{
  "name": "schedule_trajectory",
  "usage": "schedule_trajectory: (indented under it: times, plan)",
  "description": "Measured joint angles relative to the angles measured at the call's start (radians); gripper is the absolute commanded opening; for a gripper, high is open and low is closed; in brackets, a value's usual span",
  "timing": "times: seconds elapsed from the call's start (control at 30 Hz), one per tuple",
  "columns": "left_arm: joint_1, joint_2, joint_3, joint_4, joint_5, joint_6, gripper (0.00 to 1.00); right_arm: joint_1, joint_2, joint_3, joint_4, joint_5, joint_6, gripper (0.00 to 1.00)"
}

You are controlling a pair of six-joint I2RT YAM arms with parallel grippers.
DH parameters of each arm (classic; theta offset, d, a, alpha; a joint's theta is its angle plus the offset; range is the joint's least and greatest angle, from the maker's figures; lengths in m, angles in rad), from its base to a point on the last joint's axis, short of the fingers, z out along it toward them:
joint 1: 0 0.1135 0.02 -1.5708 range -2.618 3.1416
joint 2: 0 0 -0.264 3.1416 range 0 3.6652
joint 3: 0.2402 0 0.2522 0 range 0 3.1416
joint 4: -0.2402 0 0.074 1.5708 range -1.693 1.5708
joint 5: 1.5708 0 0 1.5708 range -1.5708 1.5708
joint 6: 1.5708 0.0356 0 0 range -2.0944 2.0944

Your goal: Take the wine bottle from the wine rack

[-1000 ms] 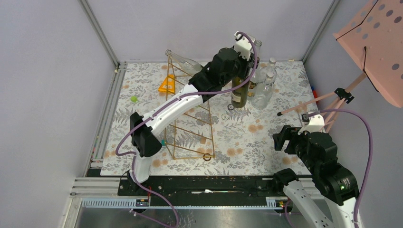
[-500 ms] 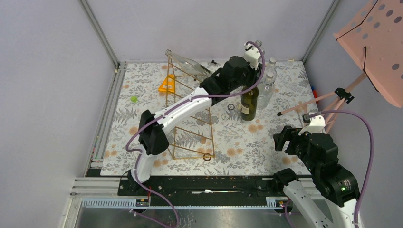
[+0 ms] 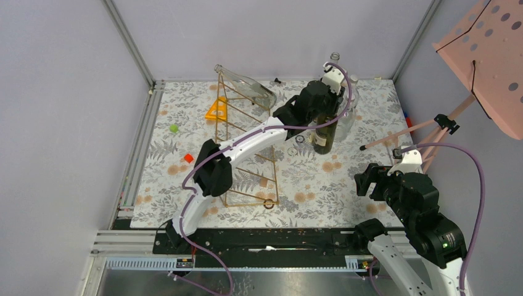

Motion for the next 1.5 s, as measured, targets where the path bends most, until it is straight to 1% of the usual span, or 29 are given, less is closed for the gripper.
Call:
schedule_trajectory:
  times: [0.17, 0.27, 0.37, 0.4, 0.43, 0.53, 0.6, 0.7, 0.83, 0.9, 1.0, 1.13, 1.23, 1.4, 1.5]
  plan:
    - [0.005, 0.061, 0.068, 0.033, -0.048, 0.031, 0.00, 0.000, 0.000, 0.000, 0.000, 0.000, 0.000, 0.80]
    - [0.016, 0.085, 0.094, 0.047, -0.066, 0.035, 0.06, 0.000, 0.000, -0.002, 0.000, 0.000, 0.000, 0.80]
    - [0.034, 0.102, 0.105, 0.077, -0.074, 0.034, 0.22, 0.000, 0.001, -0.007, 0.002, 0.000, 0.000, 0.80]
    - [0.039, 0.104, 0.107, 0.080, -0.076, 0.034, 0.25, 0.000, 0.002, -0.009, 0.002, 0.000, 0.000, 0.80]
    - [0.043, 0.106, 0.107, 0.085, -0.077, 0.035, 0.30, 0.000, 0.003, -0.011, 0.002, 0.000, 0.000, 0.80]
    - [0.053, 0.108, 0.107, 0.091, -0.077, 0.034, 0.55, 0.000, 0.010, -0.014, 0.007, -0.001, 0.000, 0.80]
    - [0.057, 0.108, 0.107, 0.101, -0.076, 0.029, 0.68, 0.000, 0.013, -0.015, 0.008, -0.002, 0.000, 0.80]
    - [0.057, 0.108, 0.106, 0.122, -0.072, 0.024, 0.78, 0.000, 0.014, -0.019, 0.009, -0.003, 0.000, 0.80]
    - [0.050, 0.106, 0.088, 0.143, -0.070, 0.018, 0.86, 0.000, 0.014, -0.021, 0.009, -0.003, 0.000, 0.80]
    - [0.046, 0.103, 0.073, 0.143, -0.068, 0.016, 0.92, 0.000, 0.014, -0.021, 0.009, -0.003, 0.001, 0.80]
    - [0.041, 0.085, 0.038, 0.128, -0.059, 0.018, 0.96, 0.000, 0.014, -0.021, 0.009, -0.003, 0.000, 0.80]
    - [0.036, 0.008, -0.022, 0.092, -0.053, 0.026, 0.98, 0.000, 0.014, -0.021, 0.009, -0.002, 0.000, 0.80]
    - [0.035, -0.093, -0.062, 0.066, -0.053, 0.043, 0.99, 0.000, 0.014, -0.021, 0.009, -0.002, 0.000, 0.80]
    - [0.039, -0.271, -0.065, 0.051, -0.065, 0.077, 0.99, 0.000, 0.015, -0.021, 0.009, -0.002, -0.001, 0.80]
    - [0.060, -0.364, -0.062, 0.041, -0.068, 0.083, 0.99, 0.000, 0.016, -0.021, 0.009, -0.002, -0.001, 0.80]
